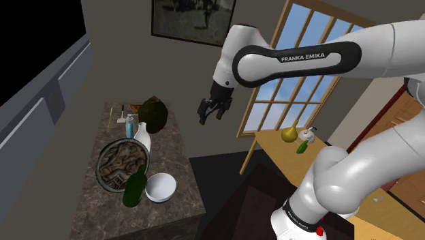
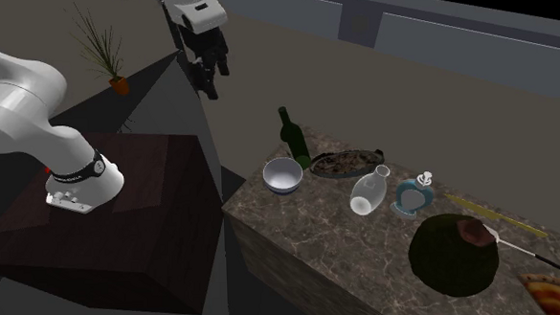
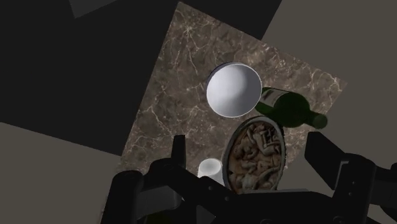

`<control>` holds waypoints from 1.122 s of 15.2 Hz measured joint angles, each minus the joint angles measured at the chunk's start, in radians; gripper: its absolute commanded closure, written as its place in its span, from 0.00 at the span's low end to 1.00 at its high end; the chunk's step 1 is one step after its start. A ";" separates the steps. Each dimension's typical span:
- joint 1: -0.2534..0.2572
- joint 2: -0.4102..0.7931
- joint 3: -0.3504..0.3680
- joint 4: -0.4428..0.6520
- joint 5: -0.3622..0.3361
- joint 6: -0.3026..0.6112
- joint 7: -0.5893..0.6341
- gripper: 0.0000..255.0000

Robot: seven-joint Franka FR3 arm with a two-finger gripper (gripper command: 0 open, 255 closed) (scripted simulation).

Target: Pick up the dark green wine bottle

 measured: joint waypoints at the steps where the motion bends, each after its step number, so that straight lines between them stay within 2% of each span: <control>1: 0.007 0.027 0.012 0.000 0.004 0.026 0.011 0.00; 12: 0.059 0.406 0.098 0.142 -0.012 0.255 0.102 0.00; 17: 0.089 0.594 0.118 0.271 -0.051 0.309 0.151 0.00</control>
